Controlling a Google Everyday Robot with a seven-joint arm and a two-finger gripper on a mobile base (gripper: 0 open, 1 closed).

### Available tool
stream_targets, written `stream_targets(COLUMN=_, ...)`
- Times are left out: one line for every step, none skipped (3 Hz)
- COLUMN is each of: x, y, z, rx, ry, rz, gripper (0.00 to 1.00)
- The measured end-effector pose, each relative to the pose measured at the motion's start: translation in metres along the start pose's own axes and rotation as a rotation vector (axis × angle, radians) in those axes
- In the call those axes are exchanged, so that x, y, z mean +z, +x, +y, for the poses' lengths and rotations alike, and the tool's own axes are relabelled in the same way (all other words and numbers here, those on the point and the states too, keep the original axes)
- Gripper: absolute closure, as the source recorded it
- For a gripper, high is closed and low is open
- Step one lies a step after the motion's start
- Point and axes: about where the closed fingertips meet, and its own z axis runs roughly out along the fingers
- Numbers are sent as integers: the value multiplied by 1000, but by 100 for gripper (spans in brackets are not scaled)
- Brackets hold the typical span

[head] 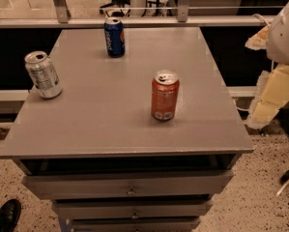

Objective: Knock coke can over

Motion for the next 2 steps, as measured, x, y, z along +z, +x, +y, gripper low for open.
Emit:
stream_targets(x=19, y=-12, z=0, rx=40, ry=-45, rz=-128, gripper=0)
stream_targets(x=38, y=-31, z=-1, rx=77, ry=-94, rz=-266, gripper=0)
